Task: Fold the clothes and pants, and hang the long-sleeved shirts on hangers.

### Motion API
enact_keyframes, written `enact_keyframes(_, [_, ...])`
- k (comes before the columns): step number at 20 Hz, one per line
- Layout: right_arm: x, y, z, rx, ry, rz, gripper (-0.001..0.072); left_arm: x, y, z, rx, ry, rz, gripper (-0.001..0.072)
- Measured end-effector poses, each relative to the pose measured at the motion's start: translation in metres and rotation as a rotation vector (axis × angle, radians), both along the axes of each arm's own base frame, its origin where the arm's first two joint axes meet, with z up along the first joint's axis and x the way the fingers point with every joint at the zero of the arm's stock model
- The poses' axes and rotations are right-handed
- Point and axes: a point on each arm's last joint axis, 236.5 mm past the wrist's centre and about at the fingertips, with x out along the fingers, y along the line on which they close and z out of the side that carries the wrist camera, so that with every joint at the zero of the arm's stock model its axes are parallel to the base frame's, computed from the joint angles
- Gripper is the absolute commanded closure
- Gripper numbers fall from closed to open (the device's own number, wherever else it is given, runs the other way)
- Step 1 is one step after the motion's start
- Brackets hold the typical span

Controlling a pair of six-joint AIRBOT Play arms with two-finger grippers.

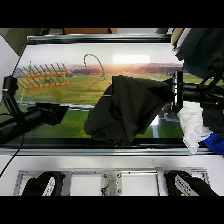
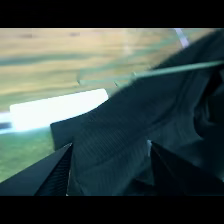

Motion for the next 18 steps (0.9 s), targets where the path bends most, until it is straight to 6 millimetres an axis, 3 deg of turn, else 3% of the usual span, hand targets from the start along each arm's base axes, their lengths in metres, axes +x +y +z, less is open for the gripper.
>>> enact_keyframes(5, [0.007,-0.002,0.006,0.021,0.01,-0.039,0.07,0.002,-0.064,-0.038,-0.005,0.143,-0.034,0.0215])
enact_keyframes(10, [0.009,-0.003,0.007,0.029,0.023,-0.052,0.0701,0.016,-0.135,-0.072,-0.032,0.17,-0.037,0.0215])
enact_keyframes(14, [0.01,-0.003,0.008,0.034,0.03,-0.054,0.0701,0.027,-0.166,-0.081,-0.05,0.183,-0.039,0.0215])
enact_keyframes(18, [0.01,-0.003,0.008,0.035,0.033,-0.054,0.07,0.035,-0.18,-0.089,-0.036,0.208,-0.041,0.0215])
